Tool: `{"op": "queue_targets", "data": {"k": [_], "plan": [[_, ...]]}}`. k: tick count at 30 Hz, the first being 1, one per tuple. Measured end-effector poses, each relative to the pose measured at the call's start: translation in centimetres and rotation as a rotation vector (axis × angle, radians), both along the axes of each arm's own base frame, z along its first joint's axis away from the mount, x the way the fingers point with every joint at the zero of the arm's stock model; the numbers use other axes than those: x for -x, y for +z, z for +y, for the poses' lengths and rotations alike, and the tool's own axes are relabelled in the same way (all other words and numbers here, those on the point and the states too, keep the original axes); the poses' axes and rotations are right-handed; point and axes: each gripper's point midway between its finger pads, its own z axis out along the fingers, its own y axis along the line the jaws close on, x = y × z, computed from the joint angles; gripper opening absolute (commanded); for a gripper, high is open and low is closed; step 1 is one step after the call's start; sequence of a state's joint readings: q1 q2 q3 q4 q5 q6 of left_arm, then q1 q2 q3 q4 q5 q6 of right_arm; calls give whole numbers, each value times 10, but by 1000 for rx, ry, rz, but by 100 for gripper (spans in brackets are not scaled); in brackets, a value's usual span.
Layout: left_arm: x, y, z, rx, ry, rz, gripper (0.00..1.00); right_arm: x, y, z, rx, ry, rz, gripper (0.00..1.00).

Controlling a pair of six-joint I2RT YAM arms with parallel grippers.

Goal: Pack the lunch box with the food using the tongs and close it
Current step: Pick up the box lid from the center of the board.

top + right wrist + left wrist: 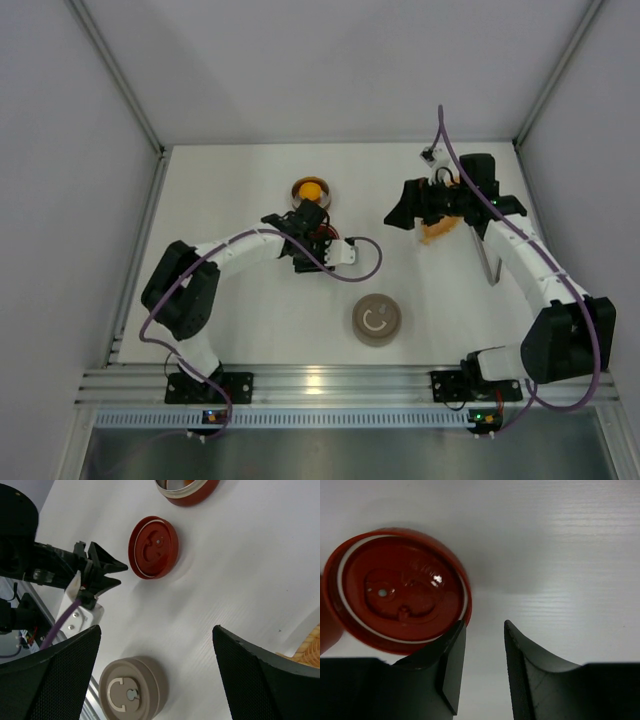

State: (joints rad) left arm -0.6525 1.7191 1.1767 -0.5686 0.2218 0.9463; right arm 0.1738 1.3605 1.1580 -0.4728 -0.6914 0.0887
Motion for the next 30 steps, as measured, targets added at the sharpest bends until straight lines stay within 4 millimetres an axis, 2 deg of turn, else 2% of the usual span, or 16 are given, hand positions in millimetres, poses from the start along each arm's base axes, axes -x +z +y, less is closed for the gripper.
{"op": "queue_targets", "data": {"k": [4, 8, 13, 16, 21, 25, 30], "plan": [[5, -23, -8, -33, -12, 50, 43, 3, -5, -1, 1, 12, 10, 96], [-6, -26, -20, -23, 6, 34, 42, 4, -9, -3, 9, 17, 10, 98], [-27, -27, -33, -5, 38, -31, 25, 3, -9, -8, 11, 13, 2, 98], [-34, -27, -36, -4, 48, -61, 23, 3, -10, -12, 10, 8, 1, 98], [-33, -40, -38, -33, 59, -58, 13, 3, -8, -13, 7, 11, -9, 98], [-35, -41, -40, -47, 69, -77, 1, 4, -6, -13, 3, 15, -12, 98], [-34, -41, -38, -57, 105, -68, 0, 4, -6, -13, 4, 18, -17, 98]]}}
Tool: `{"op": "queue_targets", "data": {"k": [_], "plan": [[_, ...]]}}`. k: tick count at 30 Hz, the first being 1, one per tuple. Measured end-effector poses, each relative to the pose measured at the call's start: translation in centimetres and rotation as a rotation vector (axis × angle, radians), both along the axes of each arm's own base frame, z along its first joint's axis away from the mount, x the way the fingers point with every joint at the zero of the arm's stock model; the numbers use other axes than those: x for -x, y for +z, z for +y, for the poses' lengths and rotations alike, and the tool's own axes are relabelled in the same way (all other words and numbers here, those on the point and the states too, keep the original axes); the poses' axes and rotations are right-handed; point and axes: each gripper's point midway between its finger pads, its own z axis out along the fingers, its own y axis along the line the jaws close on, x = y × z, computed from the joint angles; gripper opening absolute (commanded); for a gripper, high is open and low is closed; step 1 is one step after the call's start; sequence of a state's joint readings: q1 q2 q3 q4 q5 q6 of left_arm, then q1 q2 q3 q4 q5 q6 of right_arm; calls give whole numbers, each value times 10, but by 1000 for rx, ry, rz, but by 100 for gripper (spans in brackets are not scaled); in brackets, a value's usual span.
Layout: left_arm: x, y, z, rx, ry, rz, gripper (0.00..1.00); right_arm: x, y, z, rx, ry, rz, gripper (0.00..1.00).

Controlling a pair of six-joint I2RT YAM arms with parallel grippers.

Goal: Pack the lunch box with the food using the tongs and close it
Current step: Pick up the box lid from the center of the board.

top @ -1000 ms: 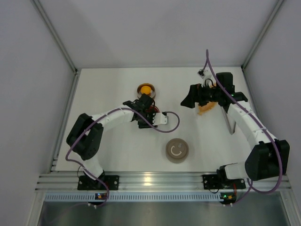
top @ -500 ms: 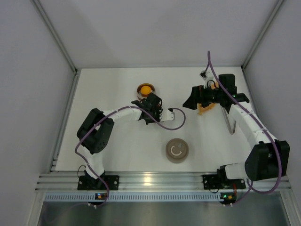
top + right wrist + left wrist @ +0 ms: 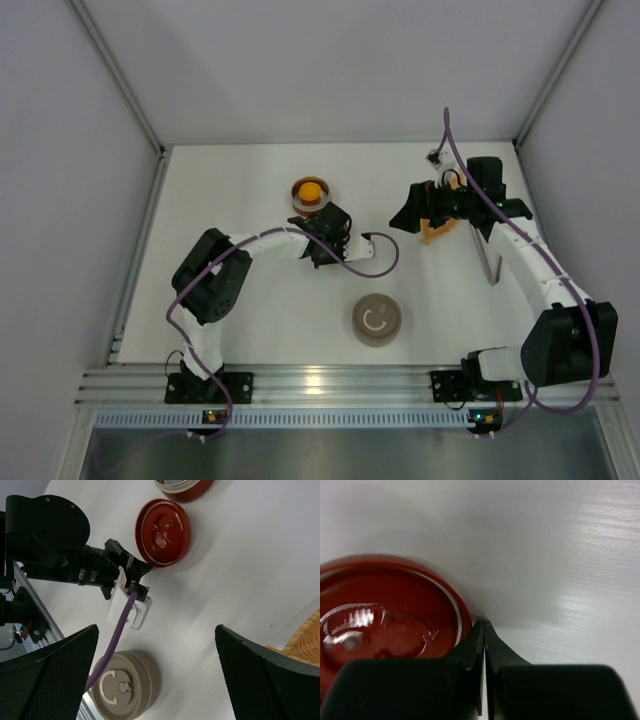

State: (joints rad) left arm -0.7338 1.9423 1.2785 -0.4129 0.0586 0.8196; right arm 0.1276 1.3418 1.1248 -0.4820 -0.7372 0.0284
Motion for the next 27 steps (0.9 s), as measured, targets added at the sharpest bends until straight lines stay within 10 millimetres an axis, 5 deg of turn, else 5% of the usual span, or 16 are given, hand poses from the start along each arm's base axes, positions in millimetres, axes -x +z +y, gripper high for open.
{"op": "queue_targets", "data": {"k": [6, 9, 10, 14, 19, 23, 27], "plan": [[17, 6, 7, -11, 24, 49, 0, 4, 3, 0, -4, 6, -7, 99], [27, 24, 9, 9, 55, 60, 14, 5, 5, 0, -7, 8, -15, 99], [28, 33, 8, 24, 65, 56, 29, 5, 6, 1, -8, 9, -17, 99], [25, 71, 7, 96, 90, -4, 52, 7, 5, 1, -10, 11, -16, 100], [8, 100, -3, 134, 78, -73, 63, 8, 3, 1, -11, 10, -10, 99], [-9, 86, -18, 119, 55, -59, 68, 8, 3, 0, -10, 10, -10, 99], [-25, 46, -26, 74, 48, 6, 68, 7, 0, -3, 0, -4, -6, 99]]}}
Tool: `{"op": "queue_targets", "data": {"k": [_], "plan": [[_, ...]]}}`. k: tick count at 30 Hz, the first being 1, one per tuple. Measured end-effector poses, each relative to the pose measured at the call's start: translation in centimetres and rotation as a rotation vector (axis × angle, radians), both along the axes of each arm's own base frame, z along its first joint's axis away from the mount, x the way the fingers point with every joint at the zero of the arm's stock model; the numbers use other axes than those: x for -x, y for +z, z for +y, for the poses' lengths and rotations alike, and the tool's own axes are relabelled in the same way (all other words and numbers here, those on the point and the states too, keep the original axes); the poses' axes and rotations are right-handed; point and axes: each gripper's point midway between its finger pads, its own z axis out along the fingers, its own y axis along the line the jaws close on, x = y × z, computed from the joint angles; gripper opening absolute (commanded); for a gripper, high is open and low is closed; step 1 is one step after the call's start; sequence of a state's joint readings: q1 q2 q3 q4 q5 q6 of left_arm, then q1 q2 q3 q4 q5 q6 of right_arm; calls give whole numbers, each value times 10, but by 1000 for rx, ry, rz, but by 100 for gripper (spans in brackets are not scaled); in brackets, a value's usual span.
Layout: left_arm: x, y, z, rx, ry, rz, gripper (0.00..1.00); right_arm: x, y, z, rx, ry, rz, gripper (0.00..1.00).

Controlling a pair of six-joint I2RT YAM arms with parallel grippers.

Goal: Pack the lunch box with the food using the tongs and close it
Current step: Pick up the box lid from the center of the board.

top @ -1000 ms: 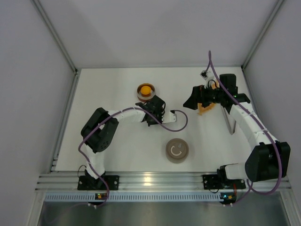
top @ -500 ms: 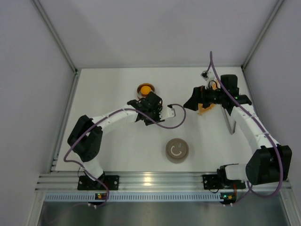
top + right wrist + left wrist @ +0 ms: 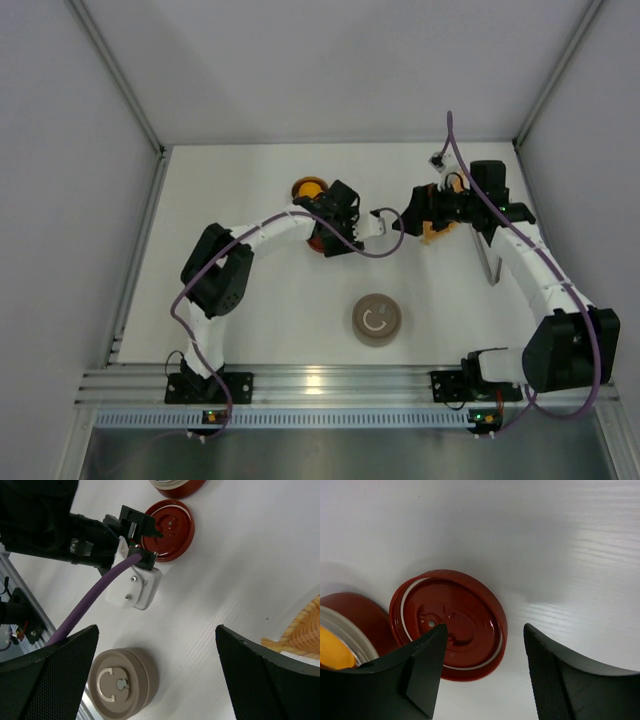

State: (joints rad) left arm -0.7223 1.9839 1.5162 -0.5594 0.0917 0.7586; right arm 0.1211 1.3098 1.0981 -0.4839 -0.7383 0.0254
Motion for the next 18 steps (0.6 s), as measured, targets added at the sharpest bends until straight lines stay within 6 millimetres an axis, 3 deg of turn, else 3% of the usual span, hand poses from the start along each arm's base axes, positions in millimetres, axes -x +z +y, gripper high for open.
{"op": "queue_targets", "data": {"k": [5, 8, 9, 12, 13, 14, 18], "plan": [[-20, -38, 7, -47, 29, 49, 65, -3, -8, -12, 25, -28, 4, 99], [-23, -35, 10, -47, 35, 54, 52, -2, -7, -11, 24, -21, -1, 99], [-21, -37, 11, -53, 36, 63, 37, -2, -7, -11, 25, -20, -2, 99], [-18, -41, 12, -66, 36, 75, 19, -2, -7, -11, 24, -17, -3, 99], [-18, -39, 11, -59, 40, 71, 5, -2, -7, -11, 23, -15, -3, 100], [-16, -38, 11, -53, 43, 78, 0, -2, -7, -11, 21, -14, -2, 99], [5, -36, 12, -31, 53, 169, 0, -1, -6, -10, 30, 8, -25, 99]]}}
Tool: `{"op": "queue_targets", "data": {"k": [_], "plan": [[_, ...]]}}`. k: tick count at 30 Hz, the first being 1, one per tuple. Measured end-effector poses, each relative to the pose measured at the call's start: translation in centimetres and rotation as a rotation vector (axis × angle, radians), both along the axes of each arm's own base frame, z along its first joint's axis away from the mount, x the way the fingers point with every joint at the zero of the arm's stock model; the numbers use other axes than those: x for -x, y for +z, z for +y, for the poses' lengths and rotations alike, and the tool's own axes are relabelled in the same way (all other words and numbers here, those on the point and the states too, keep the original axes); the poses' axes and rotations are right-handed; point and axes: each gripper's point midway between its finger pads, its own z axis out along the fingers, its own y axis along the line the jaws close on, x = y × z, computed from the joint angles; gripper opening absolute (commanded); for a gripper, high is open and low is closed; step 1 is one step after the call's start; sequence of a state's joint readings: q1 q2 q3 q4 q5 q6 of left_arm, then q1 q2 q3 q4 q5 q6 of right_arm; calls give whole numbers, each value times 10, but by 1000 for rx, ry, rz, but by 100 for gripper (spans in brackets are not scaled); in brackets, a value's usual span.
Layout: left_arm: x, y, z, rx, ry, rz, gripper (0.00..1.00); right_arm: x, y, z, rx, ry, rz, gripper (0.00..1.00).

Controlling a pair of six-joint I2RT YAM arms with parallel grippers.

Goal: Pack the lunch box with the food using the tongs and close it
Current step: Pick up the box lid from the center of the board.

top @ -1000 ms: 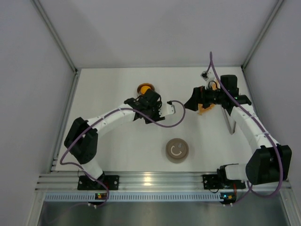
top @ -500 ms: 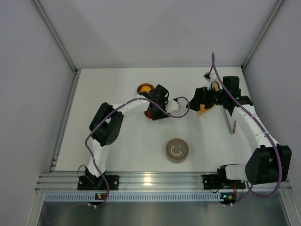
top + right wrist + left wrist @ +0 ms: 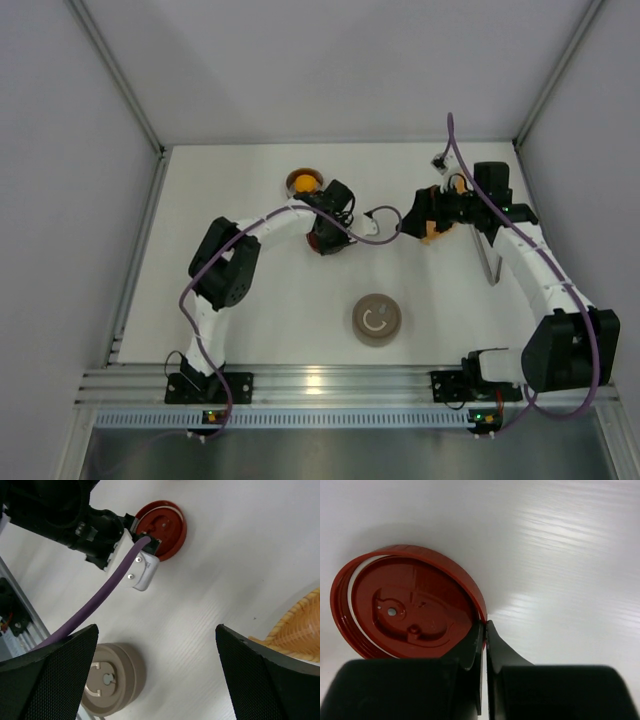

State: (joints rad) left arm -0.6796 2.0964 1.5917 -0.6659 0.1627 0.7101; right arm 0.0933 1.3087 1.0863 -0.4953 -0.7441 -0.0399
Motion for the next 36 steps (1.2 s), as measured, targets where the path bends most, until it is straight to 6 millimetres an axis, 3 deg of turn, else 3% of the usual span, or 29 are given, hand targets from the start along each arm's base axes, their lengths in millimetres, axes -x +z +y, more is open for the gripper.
{"op": "queue_targets", "data": {"k": [2, 4, 6, 11, 13, 14, 18, 22, 31, 36], "plan": [[24, 5, 1, 22, 10, 104, 0, -1, 0, -2, 29, 32, -46, 100], [54, 28, -2, 97, 12, 248, 0, 0, -2, -5, 80, 81, -106, 99], [74, 70, -11, 219, 6, 357, 0, 3, -3, -8, 137, 140, -169, 99], [99, 212, -15, 605, -93, 475, 0, 25, 13, -11, 242, 338, -394, 100], [110, 245, -11, 709, -137, 500, 0, 35, 31, -8, 254, 402, -517, 100], [117, 252, -9, 734, -148, 527, 0, 40, 42, -5, 257, 432, -585, 99], [141, 254, -9, 769, -160, 663, 0, 52, 80, 6, 272, 510, -785, 99], [149, 249, -11, 758, -160, 711, 0, 62, 98, 22, 294, 597, -920, 99], [162, 244, -17, 715, -189, 717, 0, 91, 89, 72, 300, 814, -1015, 99], [171, 241, -23, 696, -228, 708, 0, 86, 77, 78, 318, 834, -982, 89]]}}
